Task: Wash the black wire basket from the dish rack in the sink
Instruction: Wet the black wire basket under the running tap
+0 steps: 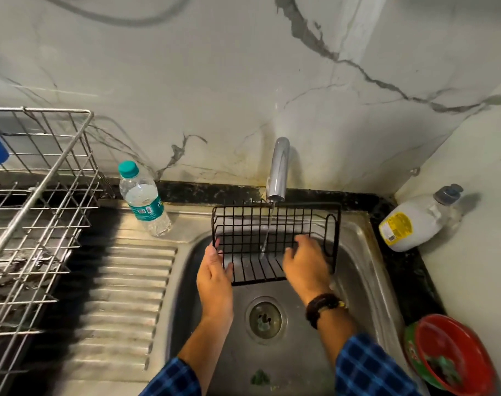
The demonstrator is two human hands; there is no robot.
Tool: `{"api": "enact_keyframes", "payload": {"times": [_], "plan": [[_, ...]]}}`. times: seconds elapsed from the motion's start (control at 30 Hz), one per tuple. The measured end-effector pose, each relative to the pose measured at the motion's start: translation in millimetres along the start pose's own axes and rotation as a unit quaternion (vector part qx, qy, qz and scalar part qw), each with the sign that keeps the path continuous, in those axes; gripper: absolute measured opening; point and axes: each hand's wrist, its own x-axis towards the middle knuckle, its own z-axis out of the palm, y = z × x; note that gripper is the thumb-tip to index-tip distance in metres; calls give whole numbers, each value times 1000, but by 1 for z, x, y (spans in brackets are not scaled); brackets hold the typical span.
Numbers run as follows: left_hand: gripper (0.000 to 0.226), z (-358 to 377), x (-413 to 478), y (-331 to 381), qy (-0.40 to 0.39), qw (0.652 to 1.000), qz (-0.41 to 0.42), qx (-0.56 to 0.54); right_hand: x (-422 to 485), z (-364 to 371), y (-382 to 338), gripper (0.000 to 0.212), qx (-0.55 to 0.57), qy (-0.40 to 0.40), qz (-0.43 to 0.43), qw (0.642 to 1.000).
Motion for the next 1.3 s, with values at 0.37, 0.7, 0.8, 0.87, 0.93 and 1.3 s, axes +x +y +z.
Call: {"api": "enact_keyframes", "payload": {"times": [0.37,0.7,0.8,0.87,0.93,1.3], "plan": [[70,-7,32,-3,1,998,30,-57,-3,14,6,56,-248,-177,-348,887],[38,28,13,-6,-71,997,9,-8,-35,36,-23,68,-312,-110,-143,933],[39,26,20,-5,-104,994,-35,17,-27,26,-27,41,-249,-96,-185,946],[53,23,26,-10,-90,993,-74,22,-11,7,-20,33,-226,-58,-205,950],[64,28,23,-16,-85,990,-107,19,14,-8,-23,26,-190,-13,-212,959],[64,40,-9,-34,-55,977,-201,-48,-10,20,-23,68,-140,-292,-126,938]]}}
